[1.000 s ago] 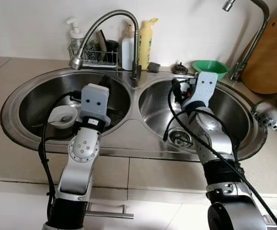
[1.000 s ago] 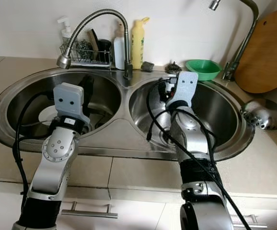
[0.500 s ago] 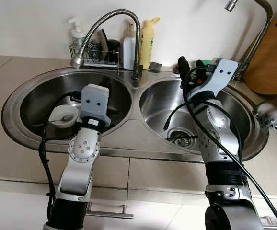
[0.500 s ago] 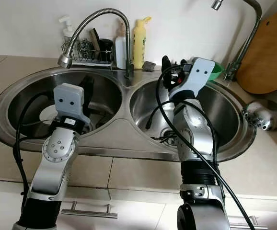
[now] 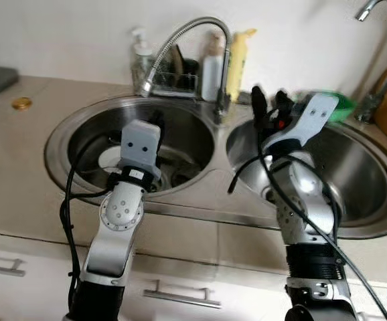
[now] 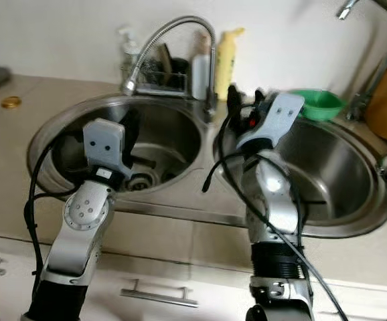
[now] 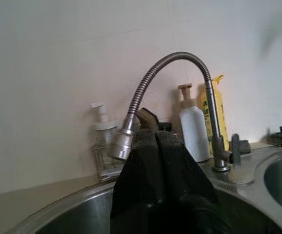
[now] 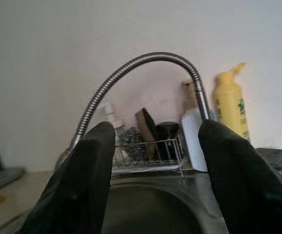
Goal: Kitchen organization
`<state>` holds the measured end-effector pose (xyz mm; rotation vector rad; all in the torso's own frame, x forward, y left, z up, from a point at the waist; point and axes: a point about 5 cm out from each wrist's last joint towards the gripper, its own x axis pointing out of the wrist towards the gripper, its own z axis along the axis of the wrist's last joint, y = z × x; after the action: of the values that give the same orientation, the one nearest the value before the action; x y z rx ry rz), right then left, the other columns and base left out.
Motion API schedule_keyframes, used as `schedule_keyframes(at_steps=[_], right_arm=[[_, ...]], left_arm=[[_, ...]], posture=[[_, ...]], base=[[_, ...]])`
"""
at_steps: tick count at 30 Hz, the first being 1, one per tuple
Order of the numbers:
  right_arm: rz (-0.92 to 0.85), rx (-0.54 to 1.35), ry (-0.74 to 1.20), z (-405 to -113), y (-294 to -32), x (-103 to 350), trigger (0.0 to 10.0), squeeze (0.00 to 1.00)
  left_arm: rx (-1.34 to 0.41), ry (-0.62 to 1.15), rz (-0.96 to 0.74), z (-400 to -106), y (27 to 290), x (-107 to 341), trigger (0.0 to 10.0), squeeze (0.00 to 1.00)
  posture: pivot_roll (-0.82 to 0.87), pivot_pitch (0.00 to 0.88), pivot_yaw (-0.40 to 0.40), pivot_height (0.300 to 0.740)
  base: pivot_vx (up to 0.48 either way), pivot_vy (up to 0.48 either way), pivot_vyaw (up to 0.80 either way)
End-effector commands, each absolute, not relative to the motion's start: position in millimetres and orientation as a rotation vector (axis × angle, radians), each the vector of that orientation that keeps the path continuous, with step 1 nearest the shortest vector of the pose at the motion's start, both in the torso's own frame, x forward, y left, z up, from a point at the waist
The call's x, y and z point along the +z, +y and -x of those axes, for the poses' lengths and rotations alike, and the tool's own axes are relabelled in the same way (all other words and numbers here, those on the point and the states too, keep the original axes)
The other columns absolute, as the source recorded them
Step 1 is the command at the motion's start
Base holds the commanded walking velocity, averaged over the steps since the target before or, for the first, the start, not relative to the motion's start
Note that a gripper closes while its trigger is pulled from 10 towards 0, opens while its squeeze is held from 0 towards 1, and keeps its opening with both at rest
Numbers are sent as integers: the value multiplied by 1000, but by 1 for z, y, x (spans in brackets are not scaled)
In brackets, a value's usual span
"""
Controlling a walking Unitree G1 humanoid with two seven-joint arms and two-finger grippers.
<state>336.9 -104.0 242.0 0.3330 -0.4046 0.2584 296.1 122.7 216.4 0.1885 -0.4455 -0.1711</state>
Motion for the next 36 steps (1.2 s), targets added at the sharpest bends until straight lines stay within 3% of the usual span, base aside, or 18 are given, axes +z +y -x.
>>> schedule_keyframes(at_steps=[1,21,36], right_arm=[[-313,219,-440,-334,-117,247,10000,0],[-185,201,-436,-325,-113,232,10000,0],[-32,131,-553,-310,-118,233,10000,0]], left_arm=[[-201,-469,-172,-293,115,222,10000,0],[-206,-493,-169,-290,115,225,10000,0],[-217,-561,-198,-285,113,230,10000,0]], posture=[[135,0,-33,740],[138,0,-33,740],[131,0,-25,740]], base=[[0,476,0],[0,470,-52],[0,0,-800]])
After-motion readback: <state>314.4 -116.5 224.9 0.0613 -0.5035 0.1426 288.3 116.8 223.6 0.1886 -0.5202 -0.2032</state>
